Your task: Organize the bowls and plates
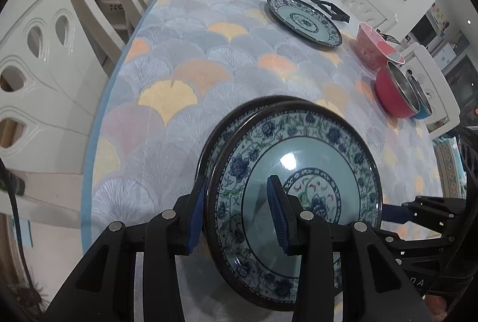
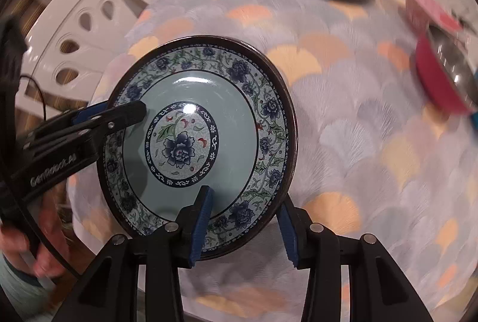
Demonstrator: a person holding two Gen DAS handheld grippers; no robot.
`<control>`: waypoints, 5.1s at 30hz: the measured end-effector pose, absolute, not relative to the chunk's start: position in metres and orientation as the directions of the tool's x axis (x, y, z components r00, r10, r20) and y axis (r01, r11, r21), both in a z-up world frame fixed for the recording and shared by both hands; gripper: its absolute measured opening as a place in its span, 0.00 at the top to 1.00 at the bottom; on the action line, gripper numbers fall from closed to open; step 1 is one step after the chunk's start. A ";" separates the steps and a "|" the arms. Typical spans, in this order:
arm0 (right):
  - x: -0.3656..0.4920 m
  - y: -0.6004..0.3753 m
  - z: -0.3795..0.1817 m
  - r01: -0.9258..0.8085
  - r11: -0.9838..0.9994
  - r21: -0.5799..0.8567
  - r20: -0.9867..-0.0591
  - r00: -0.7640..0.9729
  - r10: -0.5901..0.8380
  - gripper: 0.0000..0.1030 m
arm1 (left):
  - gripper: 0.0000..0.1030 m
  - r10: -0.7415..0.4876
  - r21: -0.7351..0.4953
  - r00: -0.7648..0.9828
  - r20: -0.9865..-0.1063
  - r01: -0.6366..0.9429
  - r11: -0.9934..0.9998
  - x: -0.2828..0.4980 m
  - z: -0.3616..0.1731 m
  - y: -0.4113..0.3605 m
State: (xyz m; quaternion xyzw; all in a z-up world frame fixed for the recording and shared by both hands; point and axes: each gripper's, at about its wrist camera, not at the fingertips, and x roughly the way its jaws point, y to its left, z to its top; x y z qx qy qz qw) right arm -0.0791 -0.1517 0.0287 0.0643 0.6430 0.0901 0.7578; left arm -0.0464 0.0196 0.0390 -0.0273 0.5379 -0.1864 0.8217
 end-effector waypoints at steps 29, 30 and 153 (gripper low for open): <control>-0.052 -0.171 0.094 -0.120 0.977 0.175 -0.936 0.289 0.203 0.59 | 0.64 -0.298 -0.123 0.529 -0.795 0.340 0.932 0.011 0.123 0.005; -0.047 -0.175 0.101 -0.119 0.978 0.168 -0.931 0.307 0.198 0.59 | 0.64 -0.298 -0.108 0.547 -0.782 0.352 0.930 0.016 0.133 0.000; -0.043 -0.154 0.096 -0.199 0.969 0.149 -0.908 0.361 0.214 0.59 | 0.78 -0.284 -0.172 0.467 -0.838 0.268 0.948 -0.021 0.109 0.019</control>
